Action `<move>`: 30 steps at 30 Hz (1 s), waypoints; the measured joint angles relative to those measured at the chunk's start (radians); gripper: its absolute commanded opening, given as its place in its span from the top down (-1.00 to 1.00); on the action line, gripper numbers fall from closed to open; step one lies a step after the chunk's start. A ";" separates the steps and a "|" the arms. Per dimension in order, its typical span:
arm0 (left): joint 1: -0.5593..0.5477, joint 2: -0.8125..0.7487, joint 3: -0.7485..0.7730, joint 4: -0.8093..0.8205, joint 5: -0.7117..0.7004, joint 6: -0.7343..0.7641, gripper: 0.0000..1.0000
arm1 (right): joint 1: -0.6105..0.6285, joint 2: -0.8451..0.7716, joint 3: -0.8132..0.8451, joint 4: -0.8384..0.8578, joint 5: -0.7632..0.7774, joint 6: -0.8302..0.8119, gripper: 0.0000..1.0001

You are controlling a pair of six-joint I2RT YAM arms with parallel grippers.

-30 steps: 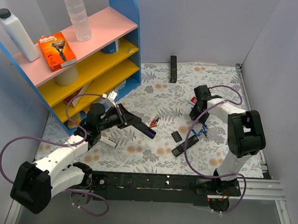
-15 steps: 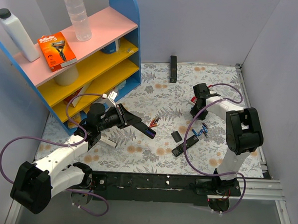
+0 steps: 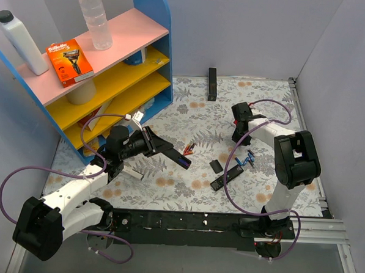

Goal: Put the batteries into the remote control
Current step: Pick up the battery from the center of the board.

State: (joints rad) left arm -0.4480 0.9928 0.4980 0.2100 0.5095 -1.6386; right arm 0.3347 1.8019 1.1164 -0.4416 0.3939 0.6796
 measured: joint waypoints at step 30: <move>0.000 0.057 0.000 0.106 0.092 -0.027 1.00 | 0.158 -0.388 -0.161 -0.022 -0.233 -0.498 0.97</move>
State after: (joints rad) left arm -0.4480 1.0500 0.4980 0.3164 0.6018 -1.6653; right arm 0.4927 1.4143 0.9558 -0.4633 0.1604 0.1818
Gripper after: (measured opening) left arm 0.161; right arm 0.173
